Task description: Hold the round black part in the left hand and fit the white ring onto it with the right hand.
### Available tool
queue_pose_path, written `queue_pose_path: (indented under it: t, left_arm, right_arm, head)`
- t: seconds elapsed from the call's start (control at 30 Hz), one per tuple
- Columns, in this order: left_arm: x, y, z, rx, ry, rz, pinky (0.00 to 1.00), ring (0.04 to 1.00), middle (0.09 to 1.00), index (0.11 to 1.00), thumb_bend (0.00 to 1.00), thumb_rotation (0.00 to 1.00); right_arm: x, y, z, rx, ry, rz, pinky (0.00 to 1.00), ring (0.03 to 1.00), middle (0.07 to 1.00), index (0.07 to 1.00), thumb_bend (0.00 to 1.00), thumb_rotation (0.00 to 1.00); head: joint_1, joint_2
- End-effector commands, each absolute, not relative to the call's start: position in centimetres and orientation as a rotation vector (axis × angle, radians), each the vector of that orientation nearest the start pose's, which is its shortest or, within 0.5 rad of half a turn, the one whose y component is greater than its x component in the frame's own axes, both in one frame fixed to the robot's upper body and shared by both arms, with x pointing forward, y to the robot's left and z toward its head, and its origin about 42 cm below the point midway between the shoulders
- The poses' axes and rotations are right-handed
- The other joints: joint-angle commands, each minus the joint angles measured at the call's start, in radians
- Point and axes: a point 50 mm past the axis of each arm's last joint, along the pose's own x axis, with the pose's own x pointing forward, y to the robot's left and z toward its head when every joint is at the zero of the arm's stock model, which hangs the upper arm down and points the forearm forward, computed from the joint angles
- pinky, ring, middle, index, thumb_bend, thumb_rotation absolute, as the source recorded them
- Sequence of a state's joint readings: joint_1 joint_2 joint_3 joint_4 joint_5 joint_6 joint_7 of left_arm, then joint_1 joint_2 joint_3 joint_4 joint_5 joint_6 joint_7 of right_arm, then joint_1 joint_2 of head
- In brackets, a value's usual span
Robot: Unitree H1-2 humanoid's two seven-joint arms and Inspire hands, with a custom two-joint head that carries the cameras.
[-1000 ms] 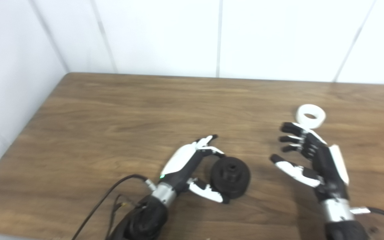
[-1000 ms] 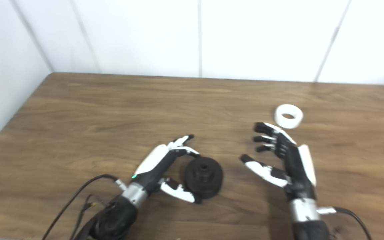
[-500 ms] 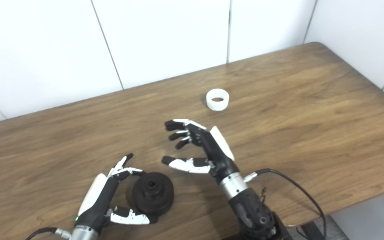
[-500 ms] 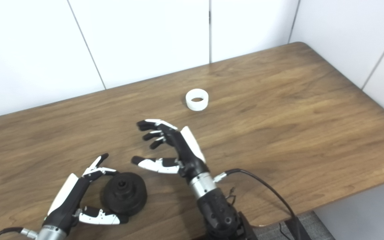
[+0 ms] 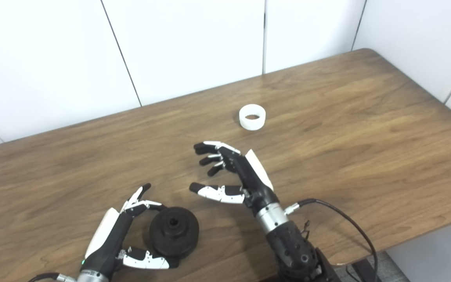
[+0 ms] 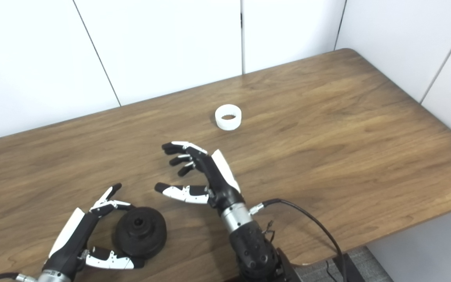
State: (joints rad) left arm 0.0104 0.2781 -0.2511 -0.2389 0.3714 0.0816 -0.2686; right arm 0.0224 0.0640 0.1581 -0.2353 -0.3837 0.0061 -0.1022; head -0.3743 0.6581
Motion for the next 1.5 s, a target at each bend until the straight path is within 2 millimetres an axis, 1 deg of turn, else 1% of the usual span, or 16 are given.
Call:
queue_pose_path:
  t: [0.0,0.17,0.3,0.43,0.5,0.63,0.83,0.93,0.97,1.03,1.2,1.3,1.4,1.47]
  left_arm:
    - [26.4,21.4,14.1,0.652,-0.080,-0.468,1.00,1.000,0.999,0.580,0.97,0.14]
    - [26.2,21.2,14.1,0.651,-0.085,-0.466,1.00,1.000,0.997,0.578,0.97,0.13]
    - [26.2,21.1,14.1,0.650,-0.085,-0.467,1.00,1.000,0.996,0.578,0.97,0.13]
    - [26.2,21.1,14.1,0.645,-0.082,-0.461,1.00,1.000,0.998,0.579,0.97,0.13]
    - [26.3,21.1,14.0,0.644,-0.080,-0.458,1.00,1.000,1.000,0.579,0.96,0.14]
    - [26.3,20.9,13.8,0.638,-0.076,-0.456,1.00,1.000,1.000,0.577,0.97,0.14]
    - [26.2,20.7,13.7,0.636,-0.074,-0.457,1.00,1.000,0.999,0.578,0.97,0.14]
    - [26.2,20.6,13.6,0.636,-0.075,-0.460,1.00,1.000,0.998,0.578,0.97,0.14]
    - [26.2,20.6,13.6,0.636,-0.075,-0.460,1.00,1.000,0.997,0.577,0.98,0.14]
    - [26.2,20.5,13.6,0.637,-0.078,-0.462,1.00,1.000,0.995,0.574,0.98,0.15]
    - [26.2,20.3,13.6,0.635,-0.076,-0.463,1.00,1.000,0.995,0.575,0.97,0.15]
    - [26.1,20.3,13.6,0.633,-0.073,-0.461,1.00,1.000,0.996,0.576,0.97,0.14]
    - [26.1,20.2,13.6,0.637,-0.077,-0.461,1.00,1.000,0.995,0.575,0.97,0.14]
    - [26.1,20.2,13.5,0.636,-0.078,-0.460,1.00,1.000,0.994,0.574,0.97,0.15]
  right_arm:
    - [27.8,-16.4,18.1,-0.304,-0.354,-0.069,0.53,0.664,0.750,0.738,0.62,0.18]
    - [28.8,-19.0,19.5,-0.393,-0.377,-0.142,0.51,0.659,0.762,0.748,0.61,0.21]
    - [29.7,-20.8,20.8,-0.467,-0.402,-0.177,0.52,0.662,0.763,0.751,0.60,0.22]
    - [30.9,-22.5,22.1,-0.547,-0.418,-0.202,0.51,0.662,0.765,0.748,0.61,0.20]
    - [31.7,-23.5,23.0,-0.623,-0.425,-0.210,0.52,0.671,0.767,0.751,0.61,0.22]
    - [33.2,-25.3,24.7,-0.720,-0.430,-0.242,0.57,0.680,0.758,0.739,0.64,0.25]
    - [36.3,-27.7,27.5,-0.803,-0.415,-0.290,0.58,0.708,0.769,0.729,0.65,0.28]
    - [37.9,-28.4,28.6,-0.841,-0.410,-0.296,0.57,0.718,0.783,0.728,0.64,0.29]
    - [38.2,-28.5,28.8,-0.850,-0.410,-0.296,0.57,0.720,0.787,0.726,0.64,0.29]
    - [39.5,-28.9,29.4,-0.895,-0.406,-0.293,0.57,0.727,0.792,0.719,0.63,0.28]
    - [41.8,-29.5,30.3,-0.978,-0.395,-0.273,0.53,0.727,0.795,0.711,0.63,0.25]
    - [43.0,-29.8,30.4,-1.011,-0.377,-0.251,0.53,0.725,0.791,0.706,0.64,0.25]
    - [44.0,-30.1,30.2,-1.062,-0.341,-0.215,0.53,0.726,0.796,0.712,0.63,0.28]
    - [44.7,-30.5,29.9,-1.106,-0.307,-0.177,0.58,0.760,0.822,0.734,0.63,0.34]
  head:
    - [0.002,0.001]
    - [0.002,-0.001]
    - [0.005,-0.001]
    - [0.004,-0.004]
    - [0.005,-0.007]
    - [0.009,-0.007]
    - [0.017,-0.010]
    - [0.020,-0.015]
    - [0.020,-0.015]
    - [0.022,-0.018]
    - [0.028,-0.019]
    - [0.028,-0.020]
    - [0.032,-0.019]
    - [0.034,-0.019]
